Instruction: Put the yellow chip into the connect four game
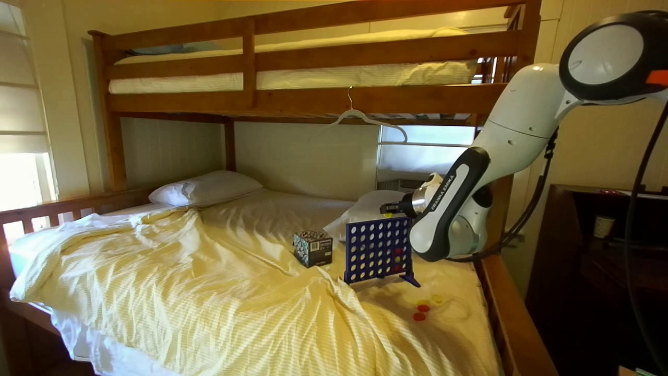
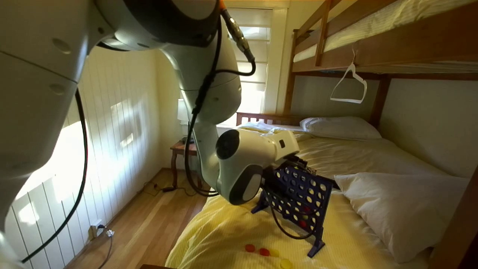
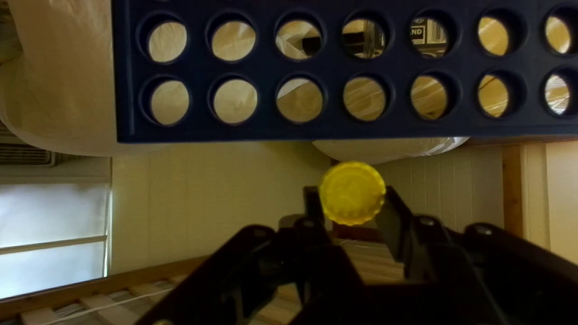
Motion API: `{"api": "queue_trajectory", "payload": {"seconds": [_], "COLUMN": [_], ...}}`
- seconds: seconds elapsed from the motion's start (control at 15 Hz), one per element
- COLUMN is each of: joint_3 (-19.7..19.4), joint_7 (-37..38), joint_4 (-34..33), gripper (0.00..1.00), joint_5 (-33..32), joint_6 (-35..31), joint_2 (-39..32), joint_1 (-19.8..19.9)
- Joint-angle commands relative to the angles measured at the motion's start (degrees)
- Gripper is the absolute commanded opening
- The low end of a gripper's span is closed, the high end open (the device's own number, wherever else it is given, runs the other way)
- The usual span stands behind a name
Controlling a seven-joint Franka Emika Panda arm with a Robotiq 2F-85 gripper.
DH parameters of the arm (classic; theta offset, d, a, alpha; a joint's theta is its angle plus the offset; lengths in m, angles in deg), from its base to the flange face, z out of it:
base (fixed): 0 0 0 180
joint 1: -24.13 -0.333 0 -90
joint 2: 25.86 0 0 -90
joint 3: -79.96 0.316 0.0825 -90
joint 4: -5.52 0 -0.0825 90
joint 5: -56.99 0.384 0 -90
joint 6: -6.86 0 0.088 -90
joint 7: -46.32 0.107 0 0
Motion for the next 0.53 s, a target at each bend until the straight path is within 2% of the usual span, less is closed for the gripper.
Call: {"api": "queue_trajectory", "payload": {"seconds": [0.0, 0.47], "joint_3": [0.5, 0.5], "joint_7": [-0.7, -1.3], "joint_4": [-2.3, -3.7], "gripper": [0.1, 0.1], "joint_5": [-0.3, 0.0], "joint_6": [-1.5, -2.0], "joint_2": [-2.3, -3.8], "joint_1": [0.6, 0.3]}}
